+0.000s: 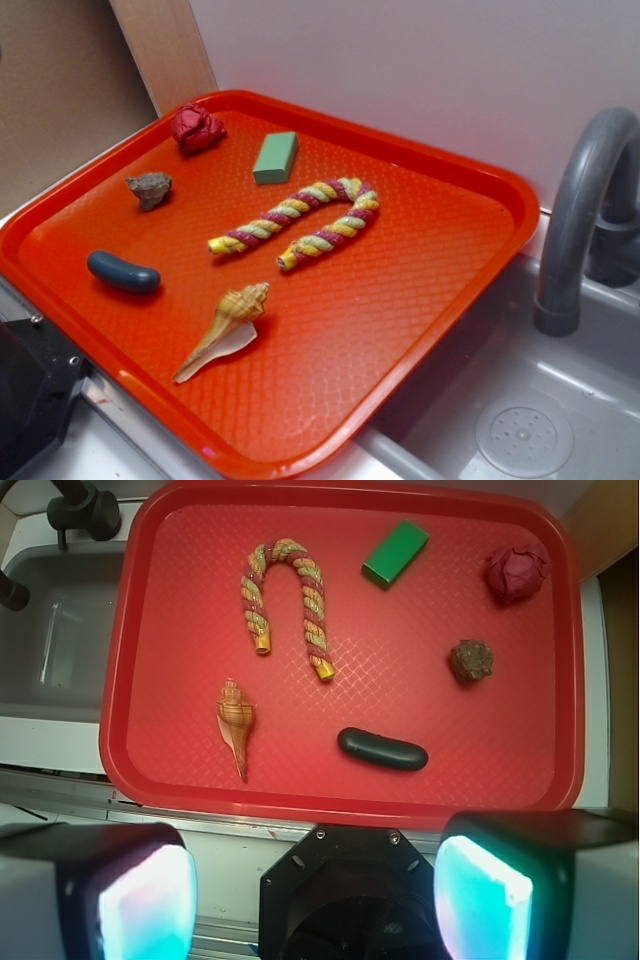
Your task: Grab the red paper.
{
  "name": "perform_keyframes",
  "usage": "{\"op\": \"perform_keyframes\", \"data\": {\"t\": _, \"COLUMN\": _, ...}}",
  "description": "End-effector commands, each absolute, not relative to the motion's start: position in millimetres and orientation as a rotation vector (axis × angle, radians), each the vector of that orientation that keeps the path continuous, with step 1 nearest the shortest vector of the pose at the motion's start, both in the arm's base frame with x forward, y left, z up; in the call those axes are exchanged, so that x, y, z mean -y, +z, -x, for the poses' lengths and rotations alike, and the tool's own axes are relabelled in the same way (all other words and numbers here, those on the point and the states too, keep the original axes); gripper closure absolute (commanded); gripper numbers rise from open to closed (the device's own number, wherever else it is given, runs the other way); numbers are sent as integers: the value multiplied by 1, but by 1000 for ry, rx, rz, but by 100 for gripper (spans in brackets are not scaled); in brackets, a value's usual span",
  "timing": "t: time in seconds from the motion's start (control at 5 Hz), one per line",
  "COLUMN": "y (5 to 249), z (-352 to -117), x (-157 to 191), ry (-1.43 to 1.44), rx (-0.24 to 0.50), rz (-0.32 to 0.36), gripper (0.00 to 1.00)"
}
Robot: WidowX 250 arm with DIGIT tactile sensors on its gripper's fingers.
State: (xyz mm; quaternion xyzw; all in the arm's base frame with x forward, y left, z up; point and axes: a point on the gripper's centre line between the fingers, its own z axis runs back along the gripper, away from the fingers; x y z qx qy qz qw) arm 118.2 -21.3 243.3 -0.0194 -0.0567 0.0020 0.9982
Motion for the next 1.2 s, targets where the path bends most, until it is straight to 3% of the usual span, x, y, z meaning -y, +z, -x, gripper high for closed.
{"op": "perform_keyframes", "data": {"t": 0.0, "y": 243, "z": -118, "x": 21, "ry": 4, "rx": 113, "rz": 39, "gripper": 0}}
{"op": "perform_keyframes", "data": {"t": 0.4, "y": 248, "z": -176, "x": 6, "ry": 244, "rx": 204, "rz": 96, "gripper": 0}}
{"op": "perform_keyframes", "data": {"t": 0.6, "y": 243, "z": -208, "x": -17, "ry": 398, "rx": 278, "rz": 79, "gripper": 0}}
{"op": "perform_keyframes", "data": {"t": 0.8, "y": 229, "z": -241, "x": -48, "ry": 569, "rx": 392, "rz": 25, "gripper": 0}}
{"op": "perform_keyframes", "data": {"t": 1.0, "y": 209, "z": -265, "x": -71, "ry": 706, "rx": 458, "rz": -33, "gripper": 0}}
